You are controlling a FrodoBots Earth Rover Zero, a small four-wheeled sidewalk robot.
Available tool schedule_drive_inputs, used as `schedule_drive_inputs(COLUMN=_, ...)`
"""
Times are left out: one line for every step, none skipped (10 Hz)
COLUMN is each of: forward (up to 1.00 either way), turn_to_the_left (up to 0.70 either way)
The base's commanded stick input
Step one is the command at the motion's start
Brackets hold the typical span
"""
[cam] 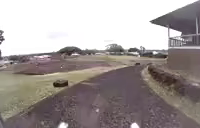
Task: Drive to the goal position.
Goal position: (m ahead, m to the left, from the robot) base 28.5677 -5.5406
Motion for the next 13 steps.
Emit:
schedule_drive_inputs(forward=0.85, turn_to_the_left=-0.27)
schedule_drive_inputs(forward=0.85, turn_to_the_left=-0.27)
schedule_drive_inputs(forward=0.85, turn_to_the_left=-0.27)
schedule_drive_inputs(forward=0.85, turn_to_the_left=-0.27)
schedule_drive_inputs(forward=0.85, turn_to_the_left=-0.27)
schedule_drive_inputs(forward=0.85, turn_to_the_left=-0.27)
schedule_drive_inputs(forward=0.85, turn_to_the_left=-0.12)
schedule_drive_inputs(forward=0.85, turn_to_the_left=0.0)
schedule_drive_inputs(forward=0.85, turn_to_the_left=0.0)
schedule_drive_inputs(forward=0.85, turn_to_the_left=0.0)
schedule_drive_inputs(forward=0.85, turn_to_the_left=0.0)
schedule_drive_inputs(forward=0.85, turn_to_the_left=0.0)
schedule_drive_inputs(forward=0.85, turn_to_the_left=0.0)
